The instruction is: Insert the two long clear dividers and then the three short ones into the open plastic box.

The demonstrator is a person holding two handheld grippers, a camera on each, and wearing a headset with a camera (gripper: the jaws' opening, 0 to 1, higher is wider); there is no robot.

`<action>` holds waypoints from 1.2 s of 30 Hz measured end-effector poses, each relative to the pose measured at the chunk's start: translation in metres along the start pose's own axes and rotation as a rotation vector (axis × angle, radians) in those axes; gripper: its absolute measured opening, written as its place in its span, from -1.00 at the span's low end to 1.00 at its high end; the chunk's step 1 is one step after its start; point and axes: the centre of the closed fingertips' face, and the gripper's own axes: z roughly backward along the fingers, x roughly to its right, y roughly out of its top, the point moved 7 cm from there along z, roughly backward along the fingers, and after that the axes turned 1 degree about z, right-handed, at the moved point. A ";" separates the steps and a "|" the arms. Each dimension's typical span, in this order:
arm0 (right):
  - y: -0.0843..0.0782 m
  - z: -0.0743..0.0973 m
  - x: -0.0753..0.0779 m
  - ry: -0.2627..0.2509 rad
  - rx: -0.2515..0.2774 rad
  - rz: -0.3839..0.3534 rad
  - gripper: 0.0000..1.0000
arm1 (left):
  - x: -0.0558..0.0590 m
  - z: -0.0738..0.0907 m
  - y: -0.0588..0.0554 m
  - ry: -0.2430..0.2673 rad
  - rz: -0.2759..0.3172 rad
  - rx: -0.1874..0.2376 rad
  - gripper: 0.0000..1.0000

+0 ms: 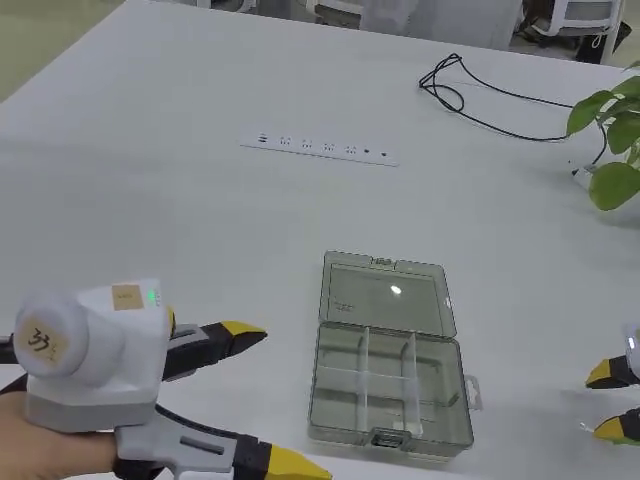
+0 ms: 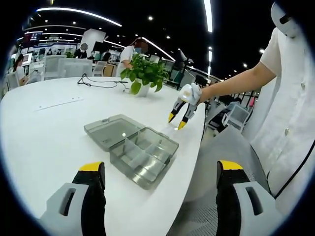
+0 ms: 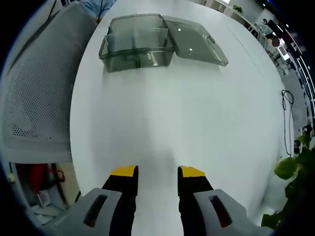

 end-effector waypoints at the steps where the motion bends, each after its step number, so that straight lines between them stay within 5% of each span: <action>1: 0.002 0.002 -0.001 -0.004 0.004 0.003 -0.35 | 0.001 0.000 0.001 -0.002 -0.001 0.000 0.92; 18: 0.076 0.038 -0.018 -0.092 0.147 0.061 -0.35 | 0.009 -0.010 0.017 -0.004 0.028 0.029 0.73; 27: 0.117 0.050 -0.029 -0.125 0.219 0.093 -0.35 | 0.017 -0.020 0.026 -0.002 0.099 0.067 0.56; 36: 0.159 0.063 -0.046 -0.154 0.270 0.108 -0.35 | 0.031 -0.037 0.033 -0.031 0.207 0.061 0.16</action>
